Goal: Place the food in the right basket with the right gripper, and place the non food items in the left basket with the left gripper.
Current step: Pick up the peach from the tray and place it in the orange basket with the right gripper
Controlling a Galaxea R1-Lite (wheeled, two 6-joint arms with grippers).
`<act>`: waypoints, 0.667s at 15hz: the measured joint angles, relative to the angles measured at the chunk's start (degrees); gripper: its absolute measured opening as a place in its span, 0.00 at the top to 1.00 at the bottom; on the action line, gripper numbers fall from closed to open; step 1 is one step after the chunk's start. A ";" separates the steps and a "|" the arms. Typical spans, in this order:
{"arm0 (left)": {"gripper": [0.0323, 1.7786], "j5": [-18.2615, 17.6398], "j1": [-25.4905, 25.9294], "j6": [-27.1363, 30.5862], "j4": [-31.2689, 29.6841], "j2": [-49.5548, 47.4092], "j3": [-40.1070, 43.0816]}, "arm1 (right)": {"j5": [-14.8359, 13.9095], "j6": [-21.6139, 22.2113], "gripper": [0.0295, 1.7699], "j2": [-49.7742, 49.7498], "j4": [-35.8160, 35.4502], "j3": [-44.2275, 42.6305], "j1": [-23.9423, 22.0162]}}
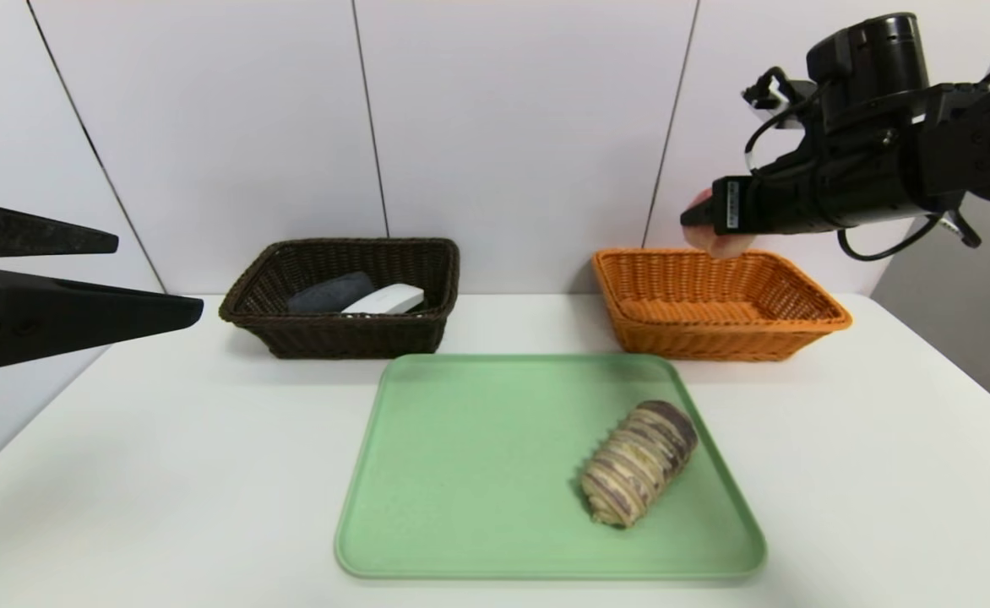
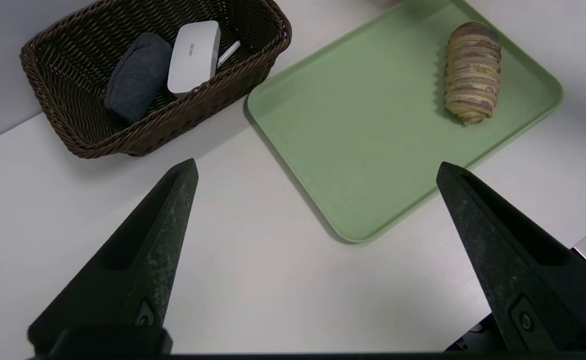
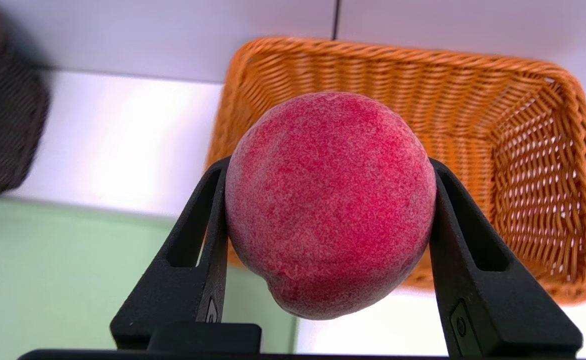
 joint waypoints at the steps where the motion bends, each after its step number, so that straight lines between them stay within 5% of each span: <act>1: 0.05 0.00 0.00 0.02 0.00 0.00 0.00 | 0.00 0.02 0.39 1.72 -1.78 0.12 -1.12; 10: 0.05 -0.02 0.09 -0.07 0.15 0.05 0.28 | 0.00 -0.05 0.39 17.04 -2.91 -5.60 -7.07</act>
